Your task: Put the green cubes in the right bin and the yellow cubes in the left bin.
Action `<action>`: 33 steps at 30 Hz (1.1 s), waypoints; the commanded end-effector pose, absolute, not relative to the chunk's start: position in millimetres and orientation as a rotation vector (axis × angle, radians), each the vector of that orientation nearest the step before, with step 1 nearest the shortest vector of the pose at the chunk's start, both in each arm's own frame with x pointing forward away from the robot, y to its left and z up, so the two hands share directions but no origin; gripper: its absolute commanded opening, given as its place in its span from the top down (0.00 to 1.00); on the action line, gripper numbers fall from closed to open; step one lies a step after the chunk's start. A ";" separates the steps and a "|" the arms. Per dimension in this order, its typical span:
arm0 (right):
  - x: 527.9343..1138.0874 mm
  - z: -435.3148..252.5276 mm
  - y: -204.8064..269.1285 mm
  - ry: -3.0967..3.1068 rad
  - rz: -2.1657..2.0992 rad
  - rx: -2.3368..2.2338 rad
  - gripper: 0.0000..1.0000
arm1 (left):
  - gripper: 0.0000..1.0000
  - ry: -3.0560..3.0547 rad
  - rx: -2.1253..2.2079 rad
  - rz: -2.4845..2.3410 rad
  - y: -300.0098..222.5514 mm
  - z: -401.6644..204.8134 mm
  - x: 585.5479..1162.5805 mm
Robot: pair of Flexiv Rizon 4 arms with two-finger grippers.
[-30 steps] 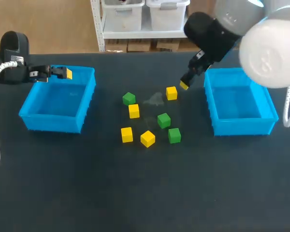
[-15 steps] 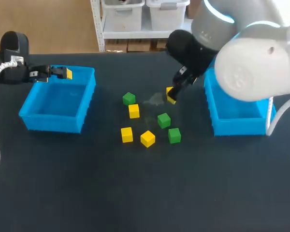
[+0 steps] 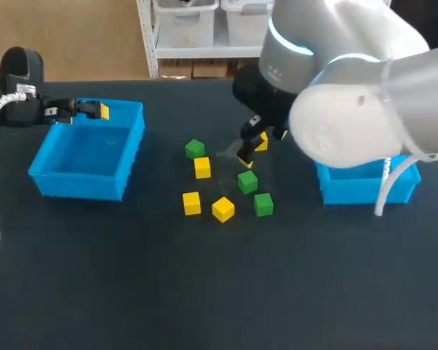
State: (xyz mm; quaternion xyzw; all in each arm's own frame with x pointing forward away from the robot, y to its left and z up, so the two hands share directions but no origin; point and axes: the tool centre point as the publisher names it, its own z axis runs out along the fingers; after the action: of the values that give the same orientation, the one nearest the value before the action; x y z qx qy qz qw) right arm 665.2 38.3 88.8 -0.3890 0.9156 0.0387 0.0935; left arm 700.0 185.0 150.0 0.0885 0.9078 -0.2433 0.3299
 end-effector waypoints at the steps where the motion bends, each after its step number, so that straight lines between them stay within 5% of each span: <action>1: 669.1 81.2 53.4 2.736 0.083 -1.141 0.00 | 0.00 2.374 0.231 -0.636 185.0 150.0 700.0; 33: 666.0 26.8 62.0 2.817 -0.008 -0.948 0.00 | 0.00 2.374 0.231 -0.636 185.0 150.0 700.0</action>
State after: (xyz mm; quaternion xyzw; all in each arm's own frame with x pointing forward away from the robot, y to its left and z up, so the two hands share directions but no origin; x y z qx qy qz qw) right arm 662.9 56.5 29.8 -0.3185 0.9438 0.0012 0.0877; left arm 700.0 185.0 150.0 0.0885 0.9078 -0.2433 0.3299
